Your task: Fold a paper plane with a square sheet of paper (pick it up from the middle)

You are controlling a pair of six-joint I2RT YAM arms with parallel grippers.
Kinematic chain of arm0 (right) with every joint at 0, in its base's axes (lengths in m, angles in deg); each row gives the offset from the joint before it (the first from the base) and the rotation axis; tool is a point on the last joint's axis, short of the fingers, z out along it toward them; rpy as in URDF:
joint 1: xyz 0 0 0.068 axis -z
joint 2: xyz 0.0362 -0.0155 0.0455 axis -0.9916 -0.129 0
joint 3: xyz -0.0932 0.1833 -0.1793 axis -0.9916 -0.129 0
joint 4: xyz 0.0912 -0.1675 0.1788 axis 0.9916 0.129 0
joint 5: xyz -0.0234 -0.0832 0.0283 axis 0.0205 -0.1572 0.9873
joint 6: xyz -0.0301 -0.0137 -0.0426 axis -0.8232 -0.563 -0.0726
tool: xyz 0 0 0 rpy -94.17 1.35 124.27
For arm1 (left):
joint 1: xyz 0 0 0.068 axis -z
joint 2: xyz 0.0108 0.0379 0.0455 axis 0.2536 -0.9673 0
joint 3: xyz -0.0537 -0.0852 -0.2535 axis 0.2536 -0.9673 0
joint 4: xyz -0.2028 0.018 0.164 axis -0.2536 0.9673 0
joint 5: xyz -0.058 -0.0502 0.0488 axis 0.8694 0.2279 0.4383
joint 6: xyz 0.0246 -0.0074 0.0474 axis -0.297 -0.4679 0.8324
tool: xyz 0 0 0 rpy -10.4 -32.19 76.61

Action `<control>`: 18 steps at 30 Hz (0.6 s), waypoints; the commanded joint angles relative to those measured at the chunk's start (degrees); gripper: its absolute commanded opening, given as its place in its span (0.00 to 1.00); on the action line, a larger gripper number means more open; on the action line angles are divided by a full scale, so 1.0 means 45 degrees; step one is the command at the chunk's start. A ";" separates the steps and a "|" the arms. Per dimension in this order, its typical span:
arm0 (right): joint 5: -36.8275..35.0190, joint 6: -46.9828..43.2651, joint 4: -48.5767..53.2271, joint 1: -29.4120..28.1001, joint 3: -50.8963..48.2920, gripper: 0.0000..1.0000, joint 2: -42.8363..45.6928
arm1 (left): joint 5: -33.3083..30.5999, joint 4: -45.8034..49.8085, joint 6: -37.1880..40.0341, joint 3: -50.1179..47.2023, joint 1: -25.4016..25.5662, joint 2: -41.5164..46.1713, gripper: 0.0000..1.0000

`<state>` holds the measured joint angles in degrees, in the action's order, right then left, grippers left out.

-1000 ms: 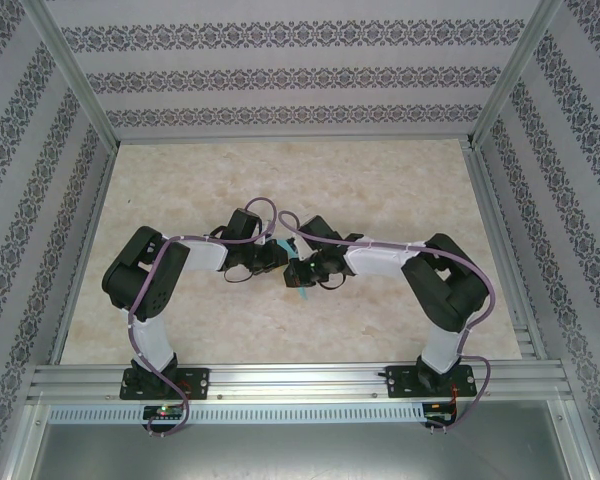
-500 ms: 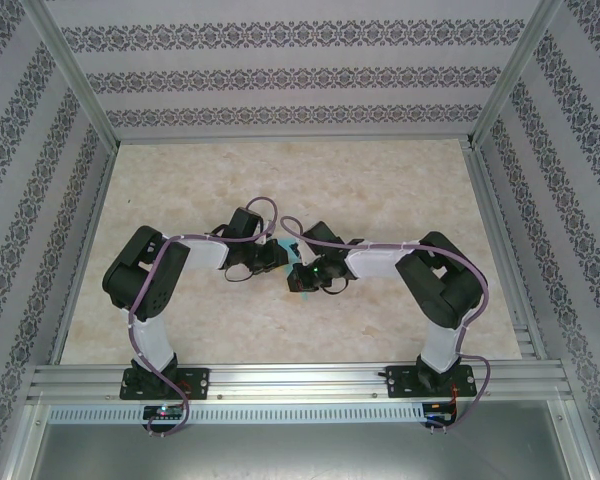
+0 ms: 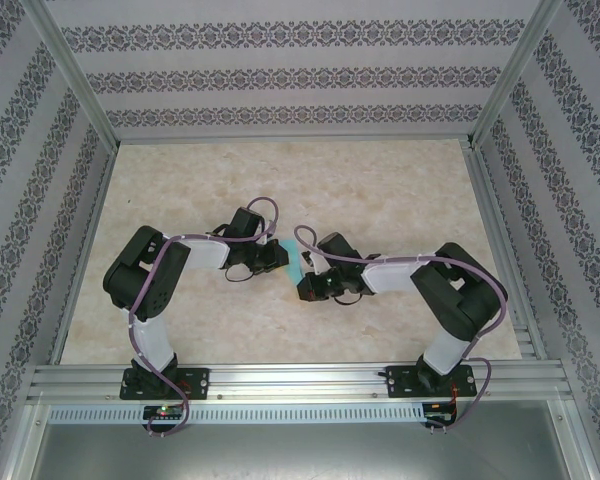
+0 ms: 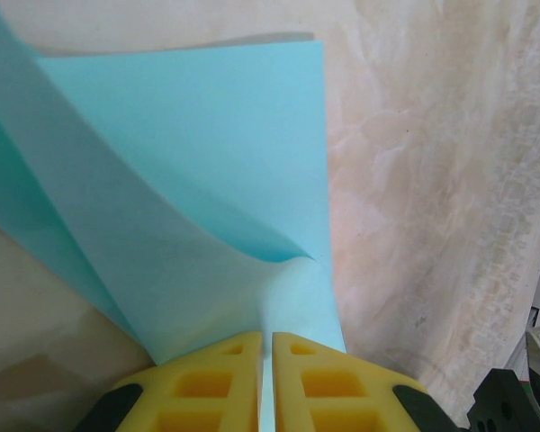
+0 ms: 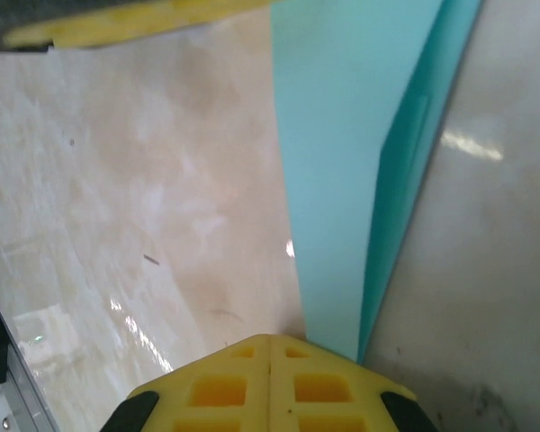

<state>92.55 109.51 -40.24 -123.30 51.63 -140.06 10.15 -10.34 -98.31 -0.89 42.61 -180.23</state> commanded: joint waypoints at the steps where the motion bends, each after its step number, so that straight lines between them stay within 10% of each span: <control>1: 0.0373 -0.0030 0.0929 0.0148 -0.0308 0.04 0.0556 | -0.0872 0.0532 0.0326 -0.0014 0.0009 -0.0436 0.13; 18: 0.0148 0.0258 0.0304 0.0069 0.0723 0.06 -0.0592 | -0.0751 0.0321 0.0201 -0.0179 0.0016 -0.0392 0.13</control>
<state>92.28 110.87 -38.66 -122.10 55.49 -142.49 10.15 -10.39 -98.31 -0.89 42.61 -180.23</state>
